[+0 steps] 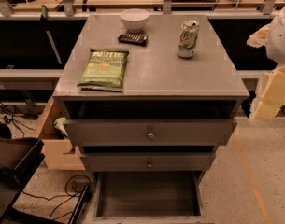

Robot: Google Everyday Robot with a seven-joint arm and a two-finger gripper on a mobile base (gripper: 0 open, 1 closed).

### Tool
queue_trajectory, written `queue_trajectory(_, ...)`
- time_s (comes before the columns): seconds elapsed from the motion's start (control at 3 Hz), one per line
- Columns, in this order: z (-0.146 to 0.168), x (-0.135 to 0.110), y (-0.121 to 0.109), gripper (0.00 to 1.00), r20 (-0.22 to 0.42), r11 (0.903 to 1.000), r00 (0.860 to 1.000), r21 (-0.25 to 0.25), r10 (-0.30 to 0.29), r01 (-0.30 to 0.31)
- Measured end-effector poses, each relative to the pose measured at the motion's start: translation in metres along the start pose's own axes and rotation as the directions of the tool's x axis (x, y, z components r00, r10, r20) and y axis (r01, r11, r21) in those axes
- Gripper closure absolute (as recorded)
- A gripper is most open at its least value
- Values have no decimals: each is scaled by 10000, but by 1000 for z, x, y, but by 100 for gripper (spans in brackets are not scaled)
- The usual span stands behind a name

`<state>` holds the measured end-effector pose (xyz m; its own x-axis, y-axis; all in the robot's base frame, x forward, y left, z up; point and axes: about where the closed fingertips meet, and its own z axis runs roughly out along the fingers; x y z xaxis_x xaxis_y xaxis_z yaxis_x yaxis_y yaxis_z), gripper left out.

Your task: Place 7up can into bottom drawer

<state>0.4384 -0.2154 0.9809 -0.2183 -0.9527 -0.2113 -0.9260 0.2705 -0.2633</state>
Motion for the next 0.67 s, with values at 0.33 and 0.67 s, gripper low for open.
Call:
queue_trajectory(0.33, 0, 0, 0, 0, 1, 10000, 10000, 2, 0, 0)
queue_trajectory(0.67, 6, -8, -10, 0, 650, 9989, 9976, 392, 249, -275)
